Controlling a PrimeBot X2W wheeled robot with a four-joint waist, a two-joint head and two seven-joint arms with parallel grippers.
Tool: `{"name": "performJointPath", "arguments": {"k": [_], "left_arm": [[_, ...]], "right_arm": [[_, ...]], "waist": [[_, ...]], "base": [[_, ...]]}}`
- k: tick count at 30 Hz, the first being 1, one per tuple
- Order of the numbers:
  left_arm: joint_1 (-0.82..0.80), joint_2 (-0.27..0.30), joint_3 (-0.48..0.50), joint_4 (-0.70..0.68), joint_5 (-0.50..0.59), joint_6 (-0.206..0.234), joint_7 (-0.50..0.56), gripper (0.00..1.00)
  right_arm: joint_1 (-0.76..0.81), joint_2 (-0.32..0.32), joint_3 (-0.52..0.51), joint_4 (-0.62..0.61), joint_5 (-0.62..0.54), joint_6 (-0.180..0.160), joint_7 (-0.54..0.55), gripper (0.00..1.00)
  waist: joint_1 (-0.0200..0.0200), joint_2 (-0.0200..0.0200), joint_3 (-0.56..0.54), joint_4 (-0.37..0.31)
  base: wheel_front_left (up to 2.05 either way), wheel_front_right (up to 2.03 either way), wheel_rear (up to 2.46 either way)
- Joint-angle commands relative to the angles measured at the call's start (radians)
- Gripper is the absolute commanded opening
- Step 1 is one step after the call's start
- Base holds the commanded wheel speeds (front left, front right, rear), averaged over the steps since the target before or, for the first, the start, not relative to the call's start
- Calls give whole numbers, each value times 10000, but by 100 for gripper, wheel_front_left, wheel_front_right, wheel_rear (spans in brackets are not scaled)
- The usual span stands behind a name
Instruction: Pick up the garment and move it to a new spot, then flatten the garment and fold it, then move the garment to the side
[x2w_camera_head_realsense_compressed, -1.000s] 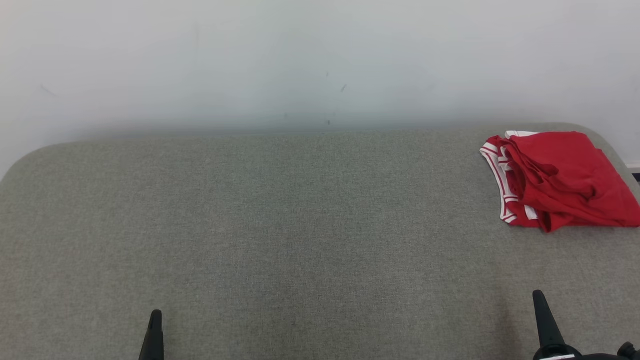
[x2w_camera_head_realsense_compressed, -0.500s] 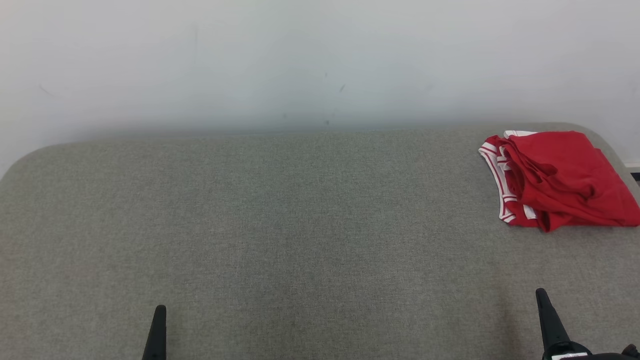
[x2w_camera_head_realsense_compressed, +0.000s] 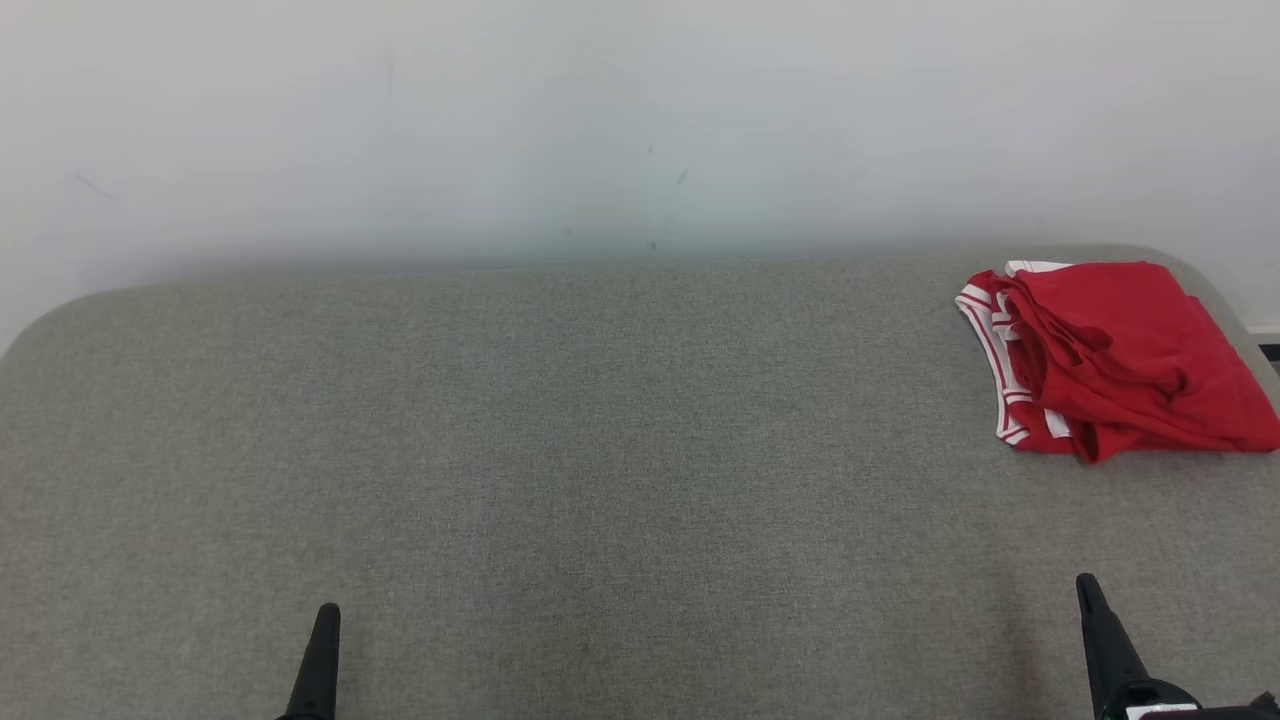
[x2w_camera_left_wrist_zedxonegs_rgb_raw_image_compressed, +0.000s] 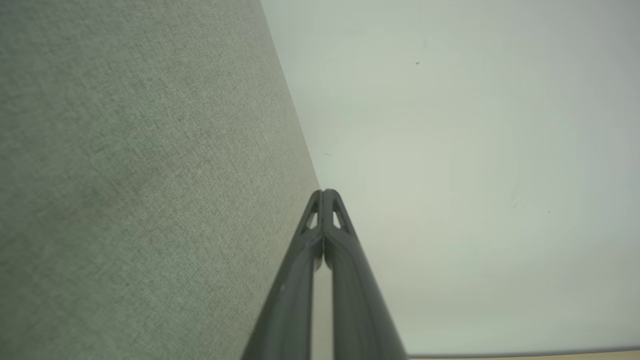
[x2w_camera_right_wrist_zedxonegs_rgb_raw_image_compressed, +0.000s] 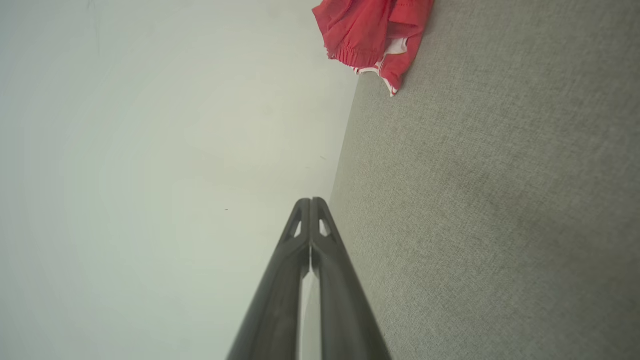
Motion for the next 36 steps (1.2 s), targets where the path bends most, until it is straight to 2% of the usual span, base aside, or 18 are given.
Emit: {"name": "performJointPath", "arguments": {"k": [1, 28, 36], "left_arm": [[-154, 38, -8, -87, -286, -55, 64, 0], [-236, 41, -91, -119, -2205, -88, 477, 0], [-234, 41, -85, -118, -2156, -88, 459, 0]], "right_arm": [[-49, 9, -62, -101, 304, -16, 99, 0], [-58, 83, -357, -230, 2132, -19, 710, 0], [-63, 104, -373, -217, 2061, -21, 701, 0]], "waist": [[-1, -1, -1, -4], [-1, -1, -7, -47], [-1, -1, -7, -47]], "base": [[0, 0, 0], [0, 0, 0], [0, 0, 0]]}}
